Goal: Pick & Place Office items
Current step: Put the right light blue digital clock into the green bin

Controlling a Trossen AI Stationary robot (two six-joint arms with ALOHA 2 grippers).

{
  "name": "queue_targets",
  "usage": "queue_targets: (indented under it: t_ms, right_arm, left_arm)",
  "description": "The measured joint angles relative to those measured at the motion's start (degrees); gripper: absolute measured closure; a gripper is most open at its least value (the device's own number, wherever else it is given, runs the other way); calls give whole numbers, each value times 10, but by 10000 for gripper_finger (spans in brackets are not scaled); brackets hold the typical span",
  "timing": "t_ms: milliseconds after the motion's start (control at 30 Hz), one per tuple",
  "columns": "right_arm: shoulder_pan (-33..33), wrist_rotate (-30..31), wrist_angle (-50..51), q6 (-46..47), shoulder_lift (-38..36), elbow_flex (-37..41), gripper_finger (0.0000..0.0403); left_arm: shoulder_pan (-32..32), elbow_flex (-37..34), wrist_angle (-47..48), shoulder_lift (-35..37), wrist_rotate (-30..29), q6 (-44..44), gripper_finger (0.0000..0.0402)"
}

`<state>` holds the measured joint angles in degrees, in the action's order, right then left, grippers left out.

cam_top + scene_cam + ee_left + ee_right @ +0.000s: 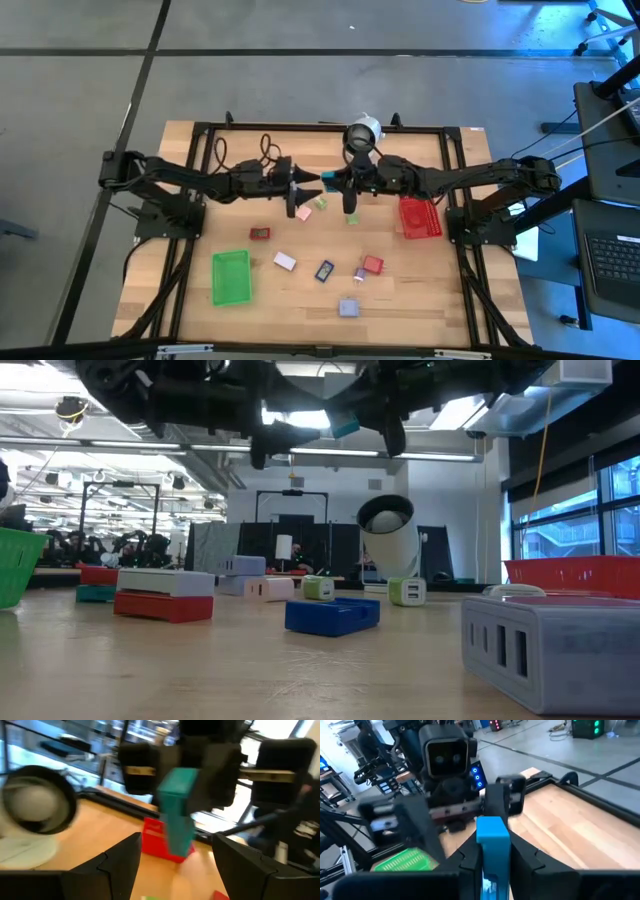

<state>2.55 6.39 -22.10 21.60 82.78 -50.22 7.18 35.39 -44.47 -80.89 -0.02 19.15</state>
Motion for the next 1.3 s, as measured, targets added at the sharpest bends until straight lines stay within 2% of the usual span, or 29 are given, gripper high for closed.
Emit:
queue_targets:
  t_ms: [133, 233, 400, 800, 967, 1200, 1300]
  right_arm:
    - [0, -13, -18, -18, 0, 0, 337]
    - [0, -19, -24, -32, 0, 0, 337]
    - [0, -33, -23, -37, 0, 0, 337]
    - [0, -45, -23, -63, 0, 0, 337]
    - [0, -51, -23, -67, -1, 0, 337]
    - [1, -58, -23, -66, -1, 0, 335]
    - [7, -59, -23, -60, -1, 0, 320]
  left_arm:
    - [-6, 38, 0, -46, 2, -16, 162]
    - [-10, 66, -2, -75, 27, -26, 162]
    - [-5, 90, -5, -93, 55, -34, 173]
    - [2, 93, -4, -93, 56, -34, 296]
    - [5, 93, -4, -93, 69, -32, 334]
    - [15, 93, -4, -93, 90, -19, 333]
    - [15, 93, -3, -93, 86, -19, 334]
